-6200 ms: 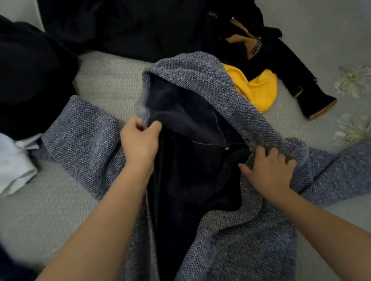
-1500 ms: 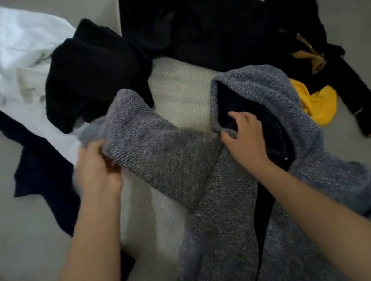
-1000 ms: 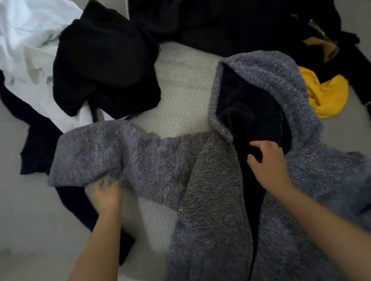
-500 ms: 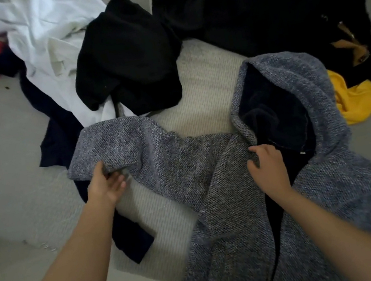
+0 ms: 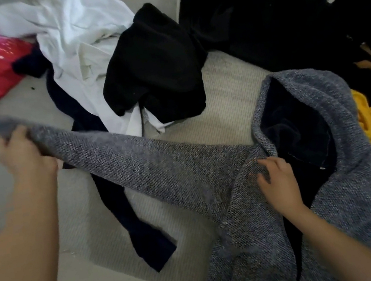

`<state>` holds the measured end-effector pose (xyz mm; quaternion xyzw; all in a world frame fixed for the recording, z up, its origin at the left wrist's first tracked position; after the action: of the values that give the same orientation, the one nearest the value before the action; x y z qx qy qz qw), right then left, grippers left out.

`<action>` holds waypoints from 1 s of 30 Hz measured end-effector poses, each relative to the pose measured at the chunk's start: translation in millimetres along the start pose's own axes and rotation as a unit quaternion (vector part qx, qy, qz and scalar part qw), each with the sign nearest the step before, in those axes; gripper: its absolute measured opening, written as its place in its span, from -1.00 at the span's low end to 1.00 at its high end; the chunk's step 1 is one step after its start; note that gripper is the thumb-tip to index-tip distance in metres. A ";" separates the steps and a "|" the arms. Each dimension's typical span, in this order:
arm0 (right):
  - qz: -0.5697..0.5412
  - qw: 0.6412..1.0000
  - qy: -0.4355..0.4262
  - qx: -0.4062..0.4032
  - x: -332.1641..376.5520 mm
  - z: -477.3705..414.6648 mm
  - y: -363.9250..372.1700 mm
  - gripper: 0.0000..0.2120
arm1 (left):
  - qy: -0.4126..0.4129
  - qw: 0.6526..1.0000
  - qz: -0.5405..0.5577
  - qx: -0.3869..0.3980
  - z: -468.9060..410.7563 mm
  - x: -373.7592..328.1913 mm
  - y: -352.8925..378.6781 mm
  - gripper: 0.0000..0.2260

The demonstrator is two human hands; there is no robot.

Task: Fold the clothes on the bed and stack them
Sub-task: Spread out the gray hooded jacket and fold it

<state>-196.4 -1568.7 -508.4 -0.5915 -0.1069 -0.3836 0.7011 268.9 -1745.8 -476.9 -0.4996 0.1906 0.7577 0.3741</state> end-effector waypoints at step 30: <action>0.017 0.945 0.284 0.159 -205.2 206.0 -60.1 -0.76 | 0.292 0.538 -0.728 0.309 334.9 196.2 105.2 -0.49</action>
<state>-313.9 -1296.8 -530.2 -0.3405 0.0472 -0.5016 0.7939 -59.9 -1518.1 -519.0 -0.5133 0.0820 -0.0690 0.8515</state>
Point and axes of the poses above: each hand's wrist, its own z-axis away from the middle knuckle, its own y-axis out of the palm, x = y × z, the point moved 4 cm from there along -z, towards the middle knuckle, and after that the axes turned 11 degrees about -z, right-handed, at the moved point
